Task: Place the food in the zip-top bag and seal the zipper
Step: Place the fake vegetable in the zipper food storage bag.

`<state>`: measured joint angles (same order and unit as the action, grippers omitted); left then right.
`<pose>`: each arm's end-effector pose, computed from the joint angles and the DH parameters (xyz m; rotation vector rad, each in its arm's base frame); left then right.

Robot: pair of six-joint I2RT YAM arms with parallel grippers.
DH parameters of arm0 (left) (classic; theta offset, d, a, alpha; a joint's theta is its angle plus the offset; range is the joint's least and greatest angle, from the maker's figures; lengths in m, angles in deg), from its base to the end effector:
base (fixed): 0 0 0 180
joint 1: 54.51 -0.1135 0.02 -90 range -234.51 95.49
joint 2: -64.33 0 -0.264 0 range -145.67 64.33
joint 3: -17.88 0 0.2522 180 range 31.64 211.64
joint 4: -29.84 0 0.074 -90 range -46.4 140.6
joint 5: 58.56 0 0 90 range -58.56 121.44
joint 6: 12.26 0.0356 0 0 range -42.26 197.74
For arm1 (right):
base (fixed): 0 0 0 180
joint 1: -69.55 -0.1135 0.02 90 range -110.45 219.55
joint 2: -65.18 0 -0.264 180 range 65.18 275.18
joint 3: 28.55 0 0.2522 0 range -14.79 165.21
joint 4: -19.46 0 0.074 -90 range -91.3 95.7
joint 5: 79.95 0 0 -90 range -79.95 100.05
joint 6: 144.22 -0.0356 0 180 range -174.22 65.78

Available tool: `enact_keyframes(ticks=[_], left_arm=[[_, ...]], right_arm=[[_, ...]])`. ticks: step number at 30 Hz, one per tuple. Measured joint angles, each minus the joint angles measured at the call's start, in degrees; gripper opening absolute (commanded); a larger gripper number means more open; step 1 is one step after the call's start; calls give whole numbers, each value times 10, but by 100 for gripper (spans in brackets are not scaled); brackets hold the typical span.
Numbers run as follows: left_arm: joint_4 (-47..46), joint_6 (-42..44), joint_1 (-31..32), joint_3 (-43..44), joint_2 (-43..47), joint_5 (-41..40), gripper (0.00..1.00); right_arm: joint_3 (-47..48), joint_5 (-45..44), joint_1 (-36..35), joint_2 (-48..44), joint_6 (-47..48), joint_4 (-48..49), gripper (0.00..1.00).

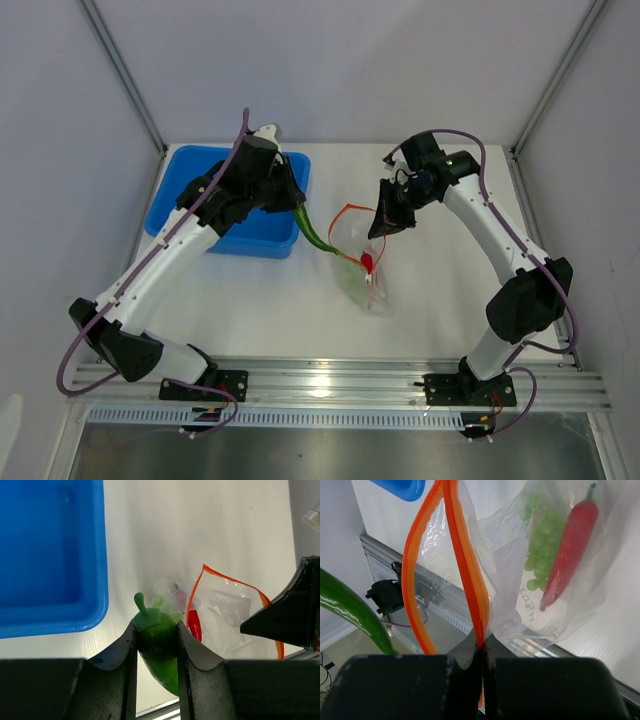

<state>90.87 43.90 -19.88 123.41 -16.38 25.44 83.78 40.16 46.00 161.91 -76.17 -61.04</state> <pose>0.2445 -0.1643 0.4153 -0.0444 2.2537 -0.5454 0.3030 0.1515 0.3486 -0.2063 2.7912 0.9335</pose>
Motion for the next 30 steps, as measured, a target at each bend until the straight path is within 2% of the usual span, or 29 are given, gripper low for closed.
enact_keyframes(ticks=[14,30], left_arm=[[12,36,53,85,-52,-65,0],[-3,71,129,85,-115,-134,1]], right_arm=[[-13,14,-16,-12,0,12,0],[-19,24,-18,-24,-24,24,0]])
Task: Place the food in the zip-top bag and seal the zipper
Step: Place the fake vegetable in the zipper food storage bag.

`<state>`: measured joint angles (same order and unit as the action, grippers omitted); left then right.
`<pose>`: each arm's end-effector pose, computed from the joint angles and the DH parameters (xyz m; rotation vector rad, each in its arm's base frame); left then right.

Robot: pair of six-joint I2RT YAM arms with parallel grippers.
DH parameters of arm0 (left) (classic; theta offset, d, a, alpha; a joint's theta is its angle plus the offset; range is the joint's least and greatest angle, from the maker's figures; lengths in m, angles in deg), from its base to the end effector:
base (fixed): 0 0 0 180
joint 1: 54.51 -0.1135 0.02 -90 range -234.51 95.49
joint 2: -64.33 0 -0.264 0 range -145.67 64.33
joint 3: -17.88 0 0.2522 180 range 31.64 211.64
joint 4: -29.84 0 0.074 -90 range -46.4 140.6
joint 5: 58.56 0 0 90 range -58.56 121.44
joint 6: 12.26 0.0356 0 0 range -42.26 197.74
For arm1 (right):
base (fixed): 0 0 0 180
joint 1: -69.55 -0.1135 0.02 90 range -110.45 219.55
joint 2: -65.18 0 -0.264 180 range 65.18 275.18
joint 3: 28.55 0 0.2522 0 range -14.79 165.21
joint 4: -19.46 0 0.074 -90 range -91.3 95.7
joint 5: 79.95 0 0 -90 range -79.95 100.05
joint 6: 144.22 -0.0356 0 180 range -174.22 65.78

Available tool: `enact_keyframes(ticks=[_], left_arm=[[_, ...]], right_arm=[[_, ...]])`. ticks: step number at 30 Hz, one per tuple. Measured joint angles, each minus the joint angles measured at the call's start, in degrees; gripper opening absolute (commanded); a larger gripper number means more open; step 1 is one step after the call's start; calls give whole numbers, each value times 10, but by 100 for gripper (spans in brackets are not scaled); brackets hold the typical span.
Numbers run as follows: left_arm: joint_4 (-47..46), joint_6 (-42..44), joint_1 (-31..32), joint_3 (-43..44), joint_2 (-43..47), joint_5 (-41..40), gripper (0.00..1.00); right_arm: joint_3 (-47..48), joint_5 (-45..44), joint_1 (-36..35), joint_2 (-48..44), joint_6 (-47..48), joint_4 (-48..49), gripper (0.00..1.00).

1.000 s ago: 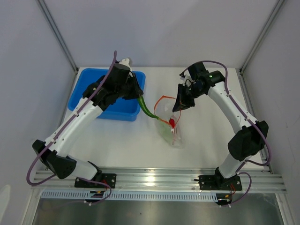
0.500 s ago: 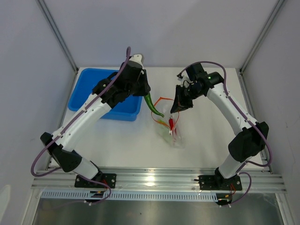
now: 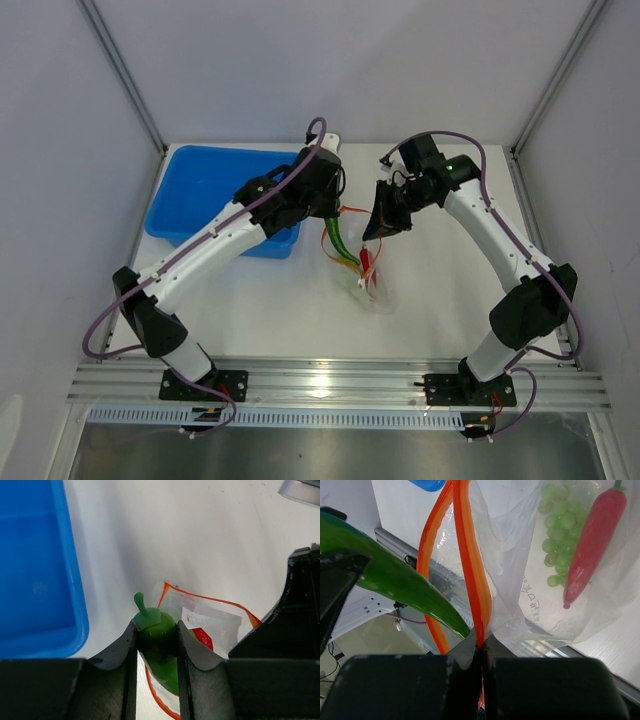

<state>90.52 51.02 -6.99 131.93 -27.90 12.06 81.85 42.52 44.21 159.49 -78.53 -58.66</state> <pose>0.2438 -0.2488 0.4035 0.2221 2.2140 -0.3384 0.2909 0.1589 0.3548 -0.2249 2.7575 1.0178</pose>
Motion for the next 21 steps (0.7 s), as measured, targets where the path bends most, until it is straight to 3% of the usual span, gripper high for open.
enact_keyframes(ticks=[12,16,18,20,21], left_arm=[[-31,-1,30,-51,3,33,1],[-43,-1,36,-82,10,62,8],[-46,0,36,-93,13,78,18],[-49,2,36,-104,17,96,46],[-49,5,36,-108,20,103,66]], right_arm=[[-15,30,0,-8,-34,35,0],[-26,38,0,-8,-48,47,0],[-33,42,0,-10,-55,57,0],[-42,45,1,-13,-61,66,0],[-48,47,1,-15,-64,70,0]])
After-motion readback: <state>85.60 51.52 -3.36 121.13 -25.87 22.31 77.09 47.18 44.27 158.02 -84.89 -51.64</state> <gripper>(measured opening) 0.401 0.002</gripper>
